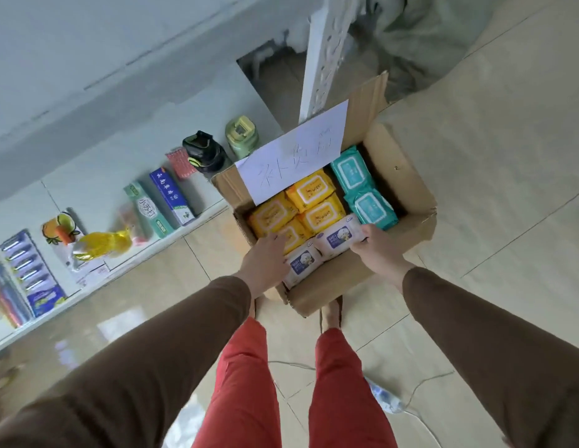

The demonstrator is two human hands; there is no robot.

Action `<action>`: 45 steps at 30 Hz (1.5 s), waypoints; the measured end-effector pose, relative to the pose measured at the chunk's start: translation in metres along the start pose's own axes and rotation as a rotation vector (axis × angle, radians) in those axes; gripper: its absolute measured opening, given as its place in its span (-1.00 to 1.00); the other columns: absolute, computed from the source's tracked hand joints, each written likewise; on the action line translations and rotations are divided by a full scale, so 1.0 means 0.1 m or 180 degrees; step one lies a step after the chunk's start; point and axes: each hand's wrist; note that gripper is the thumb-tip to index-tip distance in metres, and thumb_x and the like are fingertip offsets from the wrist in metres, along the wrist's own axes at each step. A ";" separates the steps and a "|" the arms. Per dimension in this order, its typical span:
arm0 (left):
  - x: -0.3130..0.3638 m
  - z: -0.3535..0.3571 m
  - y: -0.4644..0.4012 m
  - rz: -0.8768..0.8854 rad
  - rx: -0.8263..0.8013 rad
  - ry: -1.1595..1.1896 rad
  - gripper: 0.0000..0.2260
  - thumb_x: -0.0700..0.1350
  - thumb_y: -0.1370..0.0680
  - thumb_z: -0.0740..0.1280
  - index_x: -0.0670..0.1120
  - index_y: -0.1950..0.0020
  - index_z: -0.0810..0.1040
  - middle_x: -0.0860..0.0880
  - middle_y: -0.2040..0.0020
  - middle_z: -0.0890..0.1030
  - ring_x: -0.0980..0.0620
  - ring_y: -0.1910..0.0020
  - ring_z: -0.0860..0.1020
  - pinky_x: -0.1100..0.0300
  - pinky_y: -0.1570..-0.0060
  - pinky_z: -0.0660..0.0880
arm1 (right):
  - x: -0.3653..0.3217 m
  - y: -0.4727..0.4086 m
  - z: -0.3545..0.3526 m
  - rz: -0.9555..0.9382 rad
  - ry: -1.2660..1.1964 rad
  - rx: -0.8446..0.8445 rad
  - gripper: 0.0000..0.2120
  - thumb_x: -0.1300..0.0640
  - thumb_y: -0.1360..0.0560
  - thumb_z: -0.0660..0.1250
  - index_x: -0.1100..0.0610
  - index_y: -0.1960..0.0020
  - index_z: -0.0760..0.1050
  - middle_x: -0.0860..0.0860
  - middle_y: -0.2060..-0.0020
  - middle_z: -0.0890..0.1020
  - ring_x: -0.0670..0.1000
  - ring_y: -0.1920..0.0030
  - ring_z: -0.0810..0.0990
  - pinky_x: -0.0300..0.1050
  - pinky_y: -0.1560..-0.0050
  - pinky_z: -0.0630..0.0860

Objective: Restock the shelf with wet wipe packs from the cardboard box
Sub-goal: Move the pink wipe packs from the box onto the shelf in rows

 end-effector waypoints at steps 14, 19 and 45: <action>-0.25 1.54 -1.31 -0.0846 -0.0351 -0.0234 -0.61 -0.18 -0.48 0.35 -0.16 -0.28 0.39 -0.11 -0.27 0.41 -0.13 -0.29 0.40 0.00 -0.15 0.50 | 0.98 -2.00 0.95 0.0648 0.0397 -0.0405 -0.49 0.04 -0.44 0.47 0.23 -0.29 0.42 0.13 -0.18 0.59 0.17 -0.17 0.59 -0.07 -0.03 0.53; -0.38 1.82 -1.53 -0.1166 -0.0524 -0.0436 -0.44 -0.06 -0.47 0.44 -0.17 -0.39 0.33 -0.12 -0.39 0.34 -0.13 -0.35 0.36 0.02 -0.21 0.45 | 1.14 -2.32 1.20 0.0750 0.0447 -0.0229 -0.06 0.03 -0.38 0.51 0.09 -0.59 0.04 0.18 -0.39 0.43 0.23 -0.36 0.45 0.10 -0.35 0.44; -0.23 1.19 -1.16 -0.1588 -0.0690 0.1353 -0.54 0.14 -0.41 0.51 0.00 -0.22 0.52 0.03 0.03 0.59 0.04 0.13 0.56 0.15 0.13 0.52 | 0.64 -1.67 0.65 0.0415 -0.1009 -0.1254 -0.60 0.31 -0.38 0.55 0.10 -0.16 0.54 0.01 0.01 0.68 -0.08 0.08 0.66 -0.30 0.30 0.55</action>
Point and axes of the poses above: each hand's wrist, its own y-axis away from the middle knuckle, its own z-axis out of the palm, x = y × z
